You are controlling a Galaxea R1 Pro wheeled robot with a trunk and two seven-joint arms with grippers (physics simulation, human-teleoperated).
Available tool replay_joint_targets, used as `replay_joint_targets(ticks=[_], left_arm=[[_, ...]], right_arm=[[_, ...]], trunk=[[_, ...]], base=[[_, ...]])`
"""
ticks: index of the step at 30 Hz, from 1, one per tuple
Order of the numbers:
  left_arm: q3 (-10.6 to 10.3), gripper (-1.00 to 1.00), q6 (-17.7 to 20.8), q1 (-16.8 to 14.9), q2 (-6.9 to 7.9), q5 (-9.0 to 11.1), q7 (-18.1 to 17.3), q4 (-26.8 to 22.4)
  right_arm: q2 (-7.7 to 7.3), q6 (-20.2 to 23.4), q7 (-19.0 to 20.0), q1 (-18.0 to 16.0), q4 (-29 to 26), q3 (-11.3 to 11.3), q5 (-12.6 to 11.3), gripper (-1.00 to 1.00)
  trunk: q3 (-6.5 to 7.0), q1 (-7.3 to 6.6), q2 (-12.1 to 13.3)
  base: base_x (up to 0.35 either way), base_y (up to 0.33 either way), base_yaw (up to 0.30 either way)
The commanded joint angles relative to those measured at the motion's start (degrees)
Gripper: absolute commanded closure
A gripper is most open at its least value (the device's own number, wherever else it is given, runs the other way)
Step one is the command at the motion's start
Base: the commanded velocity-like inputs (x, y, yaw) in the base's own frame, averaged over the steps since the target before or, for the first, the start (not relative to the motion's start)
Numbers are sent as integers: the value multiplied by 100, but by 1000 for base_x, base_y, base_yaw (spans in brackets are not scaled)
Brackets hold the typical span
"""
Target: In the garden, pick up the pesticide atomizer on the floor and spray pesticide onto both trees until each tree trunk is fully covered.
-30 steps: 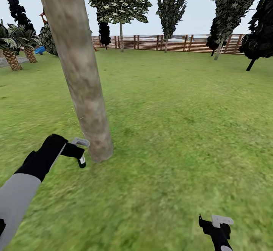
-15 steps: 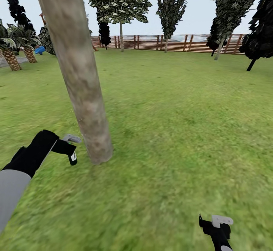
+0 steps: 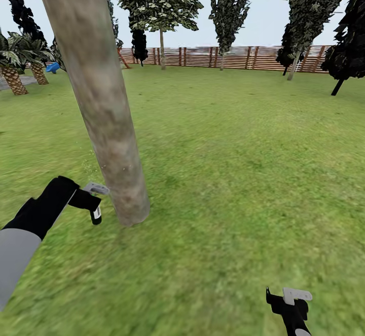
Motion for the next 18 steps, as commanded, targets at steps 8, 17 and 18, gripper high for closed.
replay_joint_targets(ticks=[8, 17, 18], left_arm=[[-57, 100, -14, 44, -454, -76, -43, 363], [-18, 100, -42, 36, -21, -66, -53, 539], [-23, 100, -41, 40, -26, -66, -54, 539]], right_arm=[[0, -14, -16, -3, 2, 50, -47, -100], [0, -14, -16, -3, 2, 51, -47, -100], [0, -14, -16, -3, 2, 51, -47, -100]], trunk=[[-5, -1, -2], [-5, -1, -2], [-5, -1, -2]], base=[[0, 0, 0], [64, 16, 0], [306, 106, 0]])
